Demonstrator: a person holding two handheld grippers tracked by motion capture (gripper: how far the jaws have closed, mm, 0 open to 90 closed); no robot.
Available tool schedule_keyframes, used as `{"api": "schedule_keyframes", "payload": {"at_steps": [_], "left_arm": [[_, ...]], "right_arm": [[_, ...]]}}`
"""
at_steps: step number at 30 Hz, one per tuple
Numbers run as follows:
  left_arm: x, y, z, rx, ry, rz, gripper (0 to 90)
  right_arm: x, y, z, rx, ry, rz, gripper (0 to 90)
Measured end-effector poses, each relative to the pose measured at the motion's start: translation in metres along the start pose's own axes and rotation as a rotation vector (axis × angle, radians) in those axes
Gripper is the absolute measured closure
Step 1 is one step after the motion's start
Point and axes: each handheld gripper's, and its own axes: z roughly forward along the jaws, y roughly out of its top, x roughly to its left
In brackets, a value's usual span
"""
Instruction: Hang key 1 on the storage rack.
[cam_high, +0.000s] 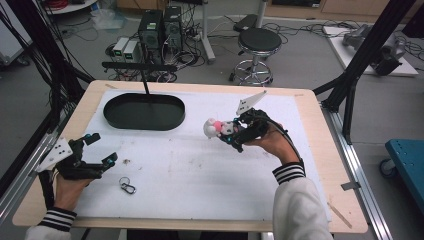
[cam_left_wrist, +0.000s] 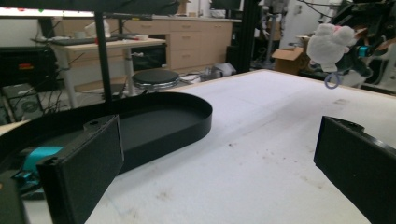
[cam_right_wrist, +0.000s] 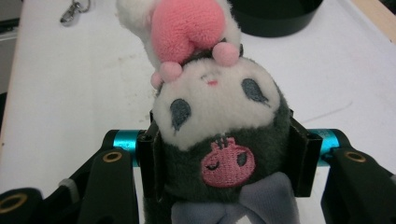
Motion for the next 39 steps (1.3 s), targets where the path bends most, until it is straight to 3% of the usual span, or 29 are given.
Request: {"api": "schedule_keyframes", "payload": {"at_steps": [6,9,15,21,26,31,39], "left_arm": [[0.001,0.023,0.007,0.021,-0.052,0.034,1.9],[0.0,0.03,0.013,0.039,-0.094,0.035,1.9],[-0.005,0.043,0.027,0.086,-0.157,0.075,1.9],[-0.005,0.057,0.039,0.114,-0.208,0.071,1.9],[-0.01,0.07,0.049,0.126,-0.227,0.099,1.9],[-0.013,0.08,0.06,0.147,-0.278,0.097,1.9],[-0.024,0.087,0.081,0.187,-0.341,0.129,1.9]], "right_arm": [[0.01,0.007,0.001,-0.044,0.019,-0.022,43.8],[0.014,0.012,0.002,-0.06,0.028,-0.037,43.7],[0.021,0.02,0.005,-0.101,0.06,-0.039,43.5],[0.025,0.027,0.01,-0.123,0.076,-0.036,43.4],[0.03,0.035,0.018,-0.126,0.092,-0.036,43.3],[0.034,0.043,0.024,-0.141,0.098,-0.046,43.3],[0.041,0.054,0.032,-0.138,0.11,-0.058,43.3]]}}
